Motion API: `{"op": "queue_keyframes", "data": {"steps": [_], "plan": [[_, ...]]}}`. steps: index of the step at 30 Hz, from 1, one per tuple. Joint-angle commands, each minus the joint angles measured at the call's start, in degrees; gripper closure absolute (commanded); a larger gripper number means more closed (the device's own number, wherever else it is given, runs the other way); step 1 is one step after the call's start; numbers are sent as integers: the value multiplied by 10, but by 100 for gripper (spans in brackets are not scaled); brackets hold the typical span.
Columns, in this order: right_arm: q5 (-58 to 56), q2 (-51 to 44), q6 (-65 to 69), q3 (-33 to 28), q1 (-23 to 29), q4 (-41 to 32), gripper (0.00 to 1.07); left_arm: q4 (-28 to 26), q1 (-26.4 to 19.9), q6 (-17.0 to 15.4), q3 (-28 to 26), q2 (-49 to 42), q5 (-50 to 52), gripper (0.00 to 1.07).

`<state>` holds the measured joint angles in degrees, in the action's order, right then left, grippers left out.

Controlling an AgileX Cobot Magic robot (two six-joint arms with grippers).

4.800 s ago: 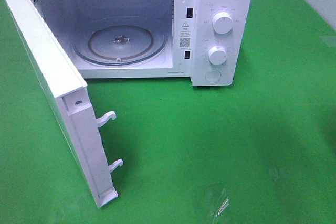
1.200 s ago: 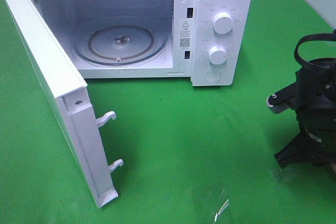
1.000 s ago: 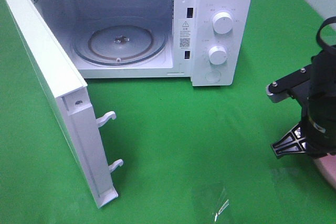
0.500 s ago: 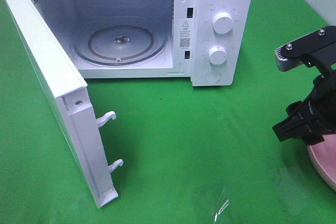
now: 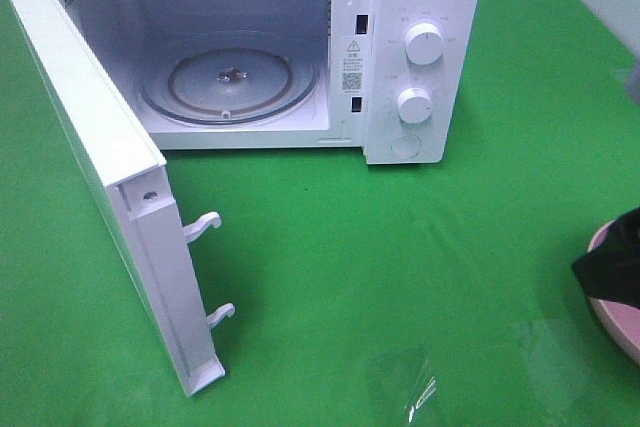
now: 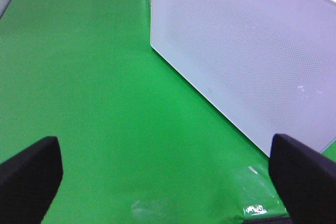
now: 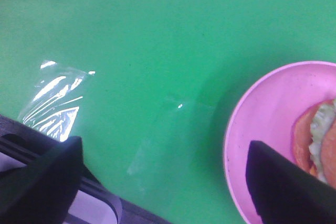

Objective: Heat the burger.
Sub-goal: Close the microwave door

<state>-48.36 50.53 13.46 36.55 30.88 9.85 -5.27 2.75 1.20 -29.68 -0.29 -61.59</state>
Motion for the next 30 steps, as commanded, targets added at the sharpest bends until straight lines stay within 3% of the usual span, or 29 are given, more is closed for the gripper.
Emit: {"op": "queue_keyframes", "data": {"steps": [1, 20, 25, 30], "plan": [[-64, -60, -10, -1, -2, -4, 29, 0, -1, 2, 1, -9, 2, 6], [-135, -304, -14, -1, -14, 18, 31, 0, -1, 2, 1, -9, 2, 6], [-119, -369, -32, -1, -101, 21, 31, 0, -1, 2, 1, -9, 2, 6], [-89, -423, -34, -1, -148, -1, 31, 0, -1, 2, 1, -9, 2, 6]]}}
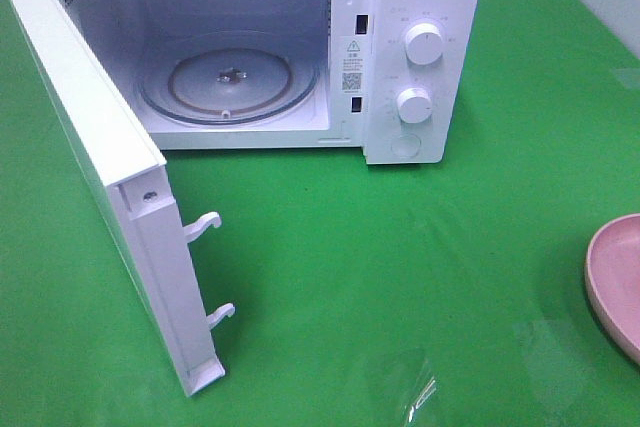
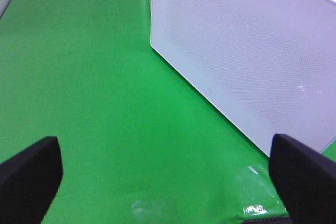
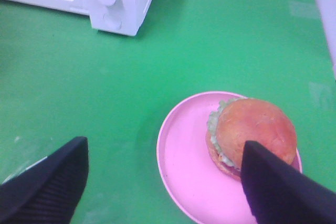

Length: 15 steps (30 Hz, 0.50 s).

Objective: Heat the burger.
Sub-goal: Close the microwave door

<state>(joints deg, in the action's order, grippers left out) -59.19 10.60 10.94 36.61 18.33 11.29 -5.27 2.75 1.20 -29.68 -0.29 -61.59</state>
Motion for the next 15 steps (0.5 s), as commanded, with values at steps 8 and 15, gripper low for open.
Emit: {"op": "queue_keyframes", "data": {"steps": [8, 15], "plan": [[17, -91, -9, -54, -80, -29, 31, 0, -1, 2, 1, -9, 2, 6], [42, -123, -14, -84, -91, -38, 31, 1, -1, 1, 1, -8, 2, 6]]}}
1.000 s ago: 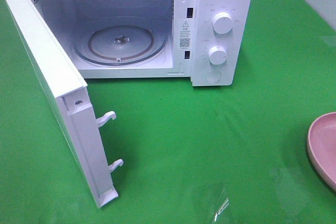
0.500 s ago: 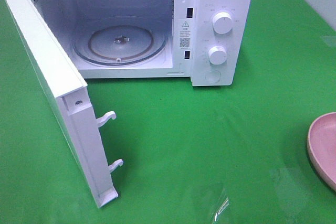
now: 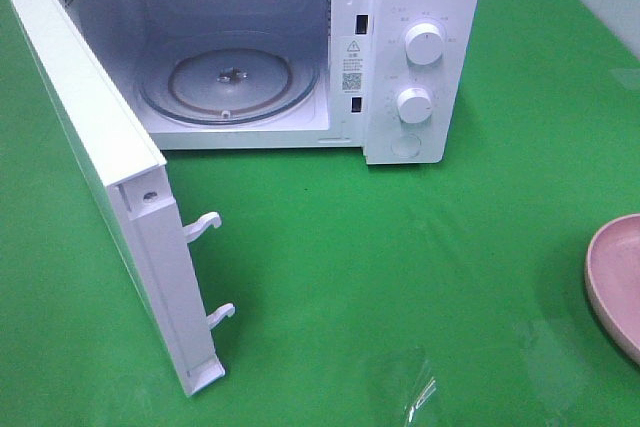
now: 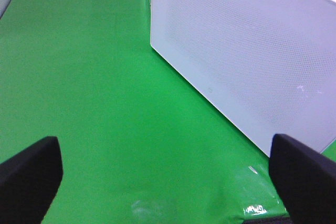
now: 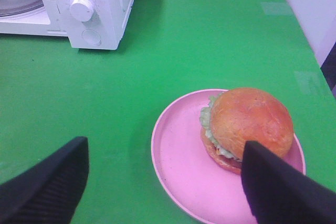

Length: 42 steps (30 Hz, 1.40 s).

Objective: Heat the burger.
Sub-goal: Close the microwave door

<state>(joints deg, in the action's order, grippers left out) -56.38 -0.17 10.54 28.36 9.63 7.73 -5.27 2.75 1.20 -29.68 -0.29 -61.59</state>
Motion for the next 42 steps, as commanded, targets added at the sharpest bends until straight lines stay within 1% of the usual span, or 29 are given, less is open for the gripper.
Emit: {"op": "queue_keyframes", "data": {"steps": [1, 42], "plan": [[14, -15, -10, -2, -3, -2, 31, 1, -1, 2, 1, -5, 2, 6], [14, -15, -8, -2, -3, -1, 31, 1, -1, -1, 1, -2, 3, 6]]}}
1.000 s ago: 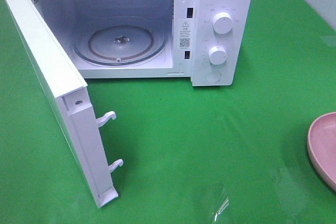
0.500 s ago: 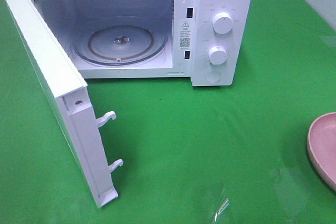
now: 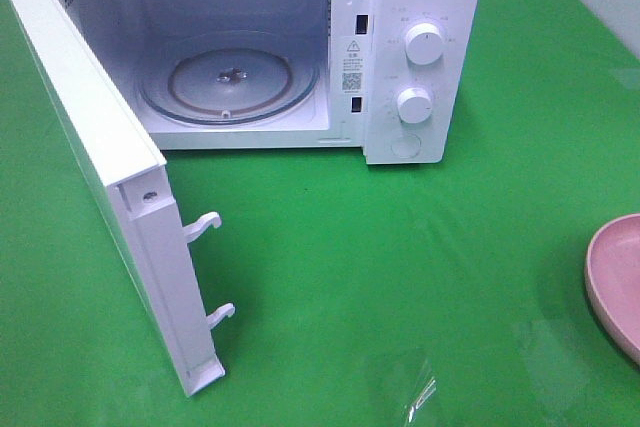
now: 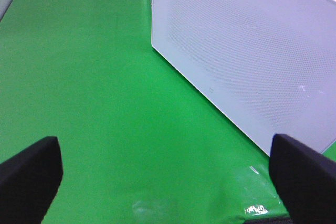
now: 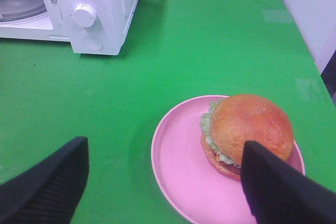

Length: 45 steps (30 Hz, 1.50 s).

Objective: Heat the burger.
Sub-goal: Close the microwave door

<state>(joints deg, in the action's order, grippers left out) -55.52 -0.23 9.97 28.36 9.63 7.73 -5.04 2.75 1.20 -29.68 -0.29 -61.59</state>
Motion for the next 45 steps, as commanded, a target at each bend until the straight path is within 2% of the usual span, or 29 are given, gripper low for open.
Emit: {"op": "queue_keyframes", "data": {"steps": [1, 3, 10, 12, 14, 15, 16, 17, 18, 19, 20, 21, 22, 23, 25, 26, 27, 30, 31, 34, 36, 39, 40, 41, 42, 45], "plan": [[6, -15, -2, -2, -3, -1, 31, -2, -1, -1, 1, -2, 3, 6], [6, -15, -2, -2, -3, -1, 31, -10, -1, -2, -17, -2, 21, 7], [6, -15, -2, -2, -3, -1, 31, -9, -1, -2, -29, 18, 72, 9], [6, -15, -2, -2, -3, -1, 31, -9, -1, -3, -29, 36, 90, 12], [6, -15, -2, -2, -3, -1, 31, -10, -1, -3, -29, 64, 115, 20], [6, -15, -2, -2, -3, -1, 31, -10, -1, -3, -29, 64, 115, 20], [6, -15, -2, -2, -3, -1, 31, -11, -1, -3, -29, 83, 133, 31], [6, -15, -2, -2, -3, -1, 31, -11, -1, -3, -29, 83, 133, 31], [6, -15, -2, -2, -3, -1, 31, -11, -1, -3, -29, 107, 160, 48], [6, -15, -2, -2, -3, -1, 31, -11, -1, -3, -29, 107, 160, 48], [6, -15, -2, -2, -3, -1, 31, -11, -1, -3, -29, 116, 173, 55], [6, -15, -2, -2, -3, -1, 31, -11, -1, -3, -29, 116, 173, 55], [6, -15, -2, -2, -3, -1, 31, -11, -1, -3, -29, 131, 191, 69], [6, -15, -2, -2, -3, -1, 31, -11, -1, -3, -29, 131, 191, 69], [6, -15, -2, -2, -3, -1, 31, -11, -1, -1, -25, 171, 238, 101], [6, -15, -2, -2, -3, -1, 31, -11, -1, -1, -25, 171, 238, 101], [6, -15, -2, -2, -3, -1, 31, -11, -1, 1, -25, 183, 247, 107], [6, -15, -2, -2, -3, -1, 31, -10, -1, 2, -22, 216, 295, 107], [6, -15, -2, -2, -3, -1, 31, -10, -1, 2, -11, 234, 350, 107], [6, -15, -2, -2, -3, -1, 31, -10, -1, 2, -2, 244, 381, 107], [6, -15, -2, -2, -3, -1, 31, -10, -1, 2, 34, 277, 484, 107], [6, -15, -2, -2, -3, -1, 31, -10, -1, 2, 58, 293, 536, 107], [6, -15, -2, -2, -3, -1, 31, -10, -1, 2, 82, 312, 599, 107], [6, -15, -2, -2, -3, -1, 31, -10, -1, 2, 82, 312, 599, 107], [6, -15, -2, -2, -3, -1, 31, -10, -1, 2, 105, 331, 657, 107], [6, -15, -2, -2, -3, -1, 31, -10, -1, 2, 115, 341, 683, 107]]}}
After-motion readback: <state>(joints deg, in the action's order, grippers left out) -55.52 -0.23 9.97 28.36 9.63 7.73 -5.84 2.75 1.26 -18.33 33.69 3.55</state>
